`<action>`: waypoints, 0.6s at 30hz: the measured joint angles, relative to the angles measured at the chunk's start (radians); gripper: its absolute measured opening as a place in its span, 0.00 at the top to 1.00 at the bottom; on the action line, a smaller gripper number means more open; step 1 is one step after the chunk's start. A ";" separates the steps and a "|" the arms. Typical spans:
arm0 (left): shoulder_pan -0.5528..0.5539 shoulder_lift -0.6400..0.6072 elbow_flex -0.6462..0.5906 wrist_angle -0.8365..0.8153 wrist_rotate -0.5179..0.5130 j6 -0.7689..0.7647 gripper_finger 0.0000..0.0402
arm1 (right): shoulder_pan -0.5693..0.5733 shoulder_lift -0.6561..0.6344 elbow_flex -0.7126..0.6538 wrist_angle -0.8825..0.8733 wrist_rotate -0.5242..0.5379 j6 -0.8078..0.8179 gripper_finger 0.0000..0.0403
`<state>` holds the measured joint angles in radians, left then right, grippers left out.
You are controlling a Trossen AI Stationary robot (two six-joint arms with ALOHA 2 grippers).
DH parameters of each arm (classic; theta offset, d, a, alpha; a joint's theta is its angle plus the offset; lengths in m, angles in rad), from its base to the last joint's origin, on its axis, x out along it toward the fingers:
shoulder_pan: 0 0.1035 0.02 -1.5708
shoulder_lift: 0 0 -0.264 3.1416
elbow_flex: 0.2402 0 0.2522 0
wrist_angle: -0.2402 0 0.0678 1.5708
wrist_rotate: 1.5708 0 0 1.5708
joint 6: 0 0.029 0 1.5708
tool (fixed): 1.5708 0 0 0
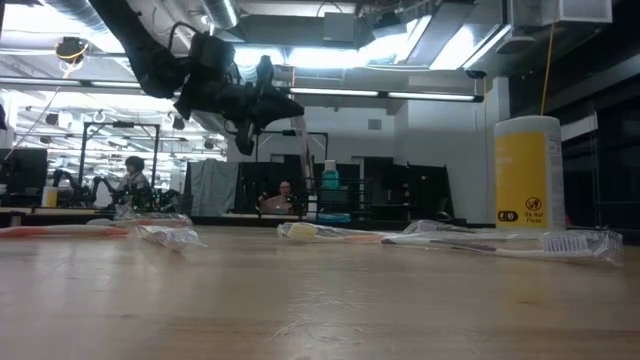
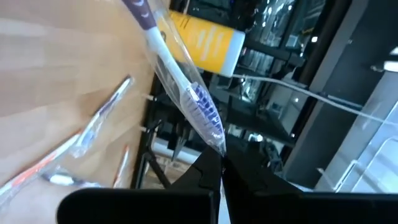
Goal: Pick & Place toothbrushing station
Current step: Put the violet toothbrush into the black wire organizer bin
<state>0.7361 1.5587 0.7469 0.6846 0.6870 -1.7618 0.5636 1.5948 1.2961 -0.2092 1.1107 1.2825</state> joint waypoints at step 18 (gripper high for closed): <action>0.080 0.060 0.102 -0.052 -0.024 -0.006 0.99 | -0.040 -0.002 0.000 -0.016 -0.027 0.012 0.40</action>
<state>0.8165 1.6189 0.8492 0.6325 0.6630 -1.7679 0.5240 1.5925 1.2961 -0.2249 1.0836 1.2942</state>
